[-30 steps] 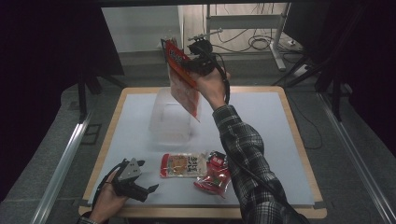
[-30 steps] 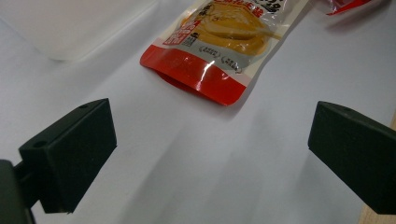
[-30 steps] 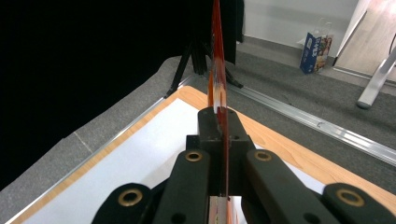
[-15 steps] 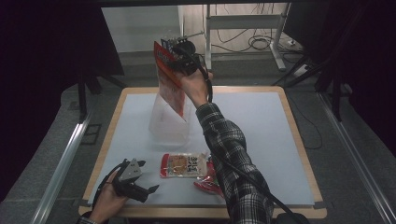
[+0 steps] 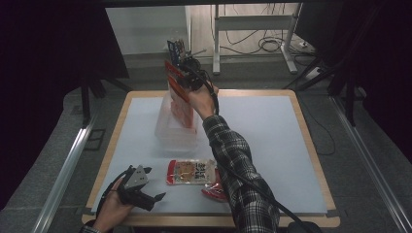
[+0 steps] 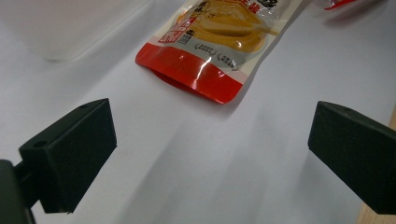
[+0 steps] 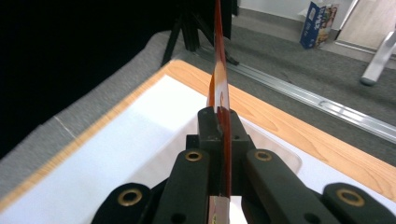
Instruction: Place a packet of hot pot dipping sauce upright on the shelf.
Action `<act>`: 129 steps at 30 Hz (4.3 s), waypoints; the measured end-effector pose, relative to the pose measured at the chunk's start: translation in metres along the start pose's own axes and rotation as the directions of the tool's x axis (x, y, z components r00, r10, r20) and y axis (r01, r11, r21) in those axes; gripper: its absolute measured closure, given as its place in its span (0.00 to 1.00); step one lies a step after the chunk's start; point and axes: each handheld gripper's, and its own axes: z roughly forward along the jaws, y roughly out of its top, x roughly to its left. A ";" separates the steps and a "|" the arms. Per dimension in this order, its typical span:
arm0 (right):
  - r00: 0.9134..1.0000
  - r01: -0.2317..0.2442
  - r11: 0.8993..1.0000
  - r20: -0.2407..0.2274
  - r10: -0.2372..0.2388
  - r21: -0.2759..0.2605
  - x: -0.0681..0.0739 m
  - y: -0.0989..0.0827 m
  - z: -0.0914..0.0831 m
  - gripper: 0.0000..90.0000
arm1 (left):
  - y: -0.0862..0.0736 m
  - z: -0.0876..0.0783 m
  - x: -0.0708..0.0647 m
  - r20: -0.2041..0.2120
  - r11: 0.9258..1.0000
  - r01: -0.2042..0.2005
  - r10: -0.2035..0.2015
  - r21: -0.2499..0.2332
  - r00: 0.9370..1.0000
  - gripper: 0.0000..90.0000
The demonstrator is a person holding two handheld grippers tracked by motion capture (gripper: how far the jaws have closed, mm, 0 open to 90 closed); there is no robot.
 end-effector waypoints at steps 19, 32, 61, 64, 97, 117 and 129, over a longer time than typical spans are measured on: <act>0.994 0.055 0.995 0.088 -0.062 0.085 -0.035 -0.013 -0.003 0.58 | 0.000 0.002 -0.001 -0.004 1.000 -0.002 0.002 0.012 1.000 0.01; 0.982 0.177 0.981 0.055 -0.181 0.074 -0.039 -0.019 -0.021 0.04 | 0.000 0.002 -0.001 -0.010 1.000 -0.015 0.015 0.007 1.000 0.01; 0.980 0.200 0.979 0.001 -0.200 0.030 -0.047 -0.075 -0.076 0.00 | -0.001 0.000 -0.001 0.026 0.998 -0.024 0.025 -0.057 0.999 0.00; 0.980 0.199 0.980 -0.008 -0.199 0.025 -0.043 -0.084 -0.078 0.00 | 0.000 -0.002 -0.001 0.028 0.997 -0.020 0.022 -0.075 0.999 0.00; 0.976 0.202 0.979 -0.082 -0.200 0.010 -0.033 -0.182 -0.110 0.00 | 0.004 -0.003 -0.003 -0.009 0.999 0.034 -0.034 -0.025 0.999 0.00; 0.989 0.126 0.992 -0.074 -0.125 0.004 -0.033 -0.214 -0.132 0.00 | 0.014 -0.006 -0.013 0.010 0.998 0.027 -0.027 -0.061 1.000 0.13; 0.988 0.145 0.989 -0.052 -0.143 0.041 -0.036 -0.235 -0.149 0.00 | 0.032 -0.002 -0.020 0.116 0.993 0.063 -0.052 -0.098 0.992 0.42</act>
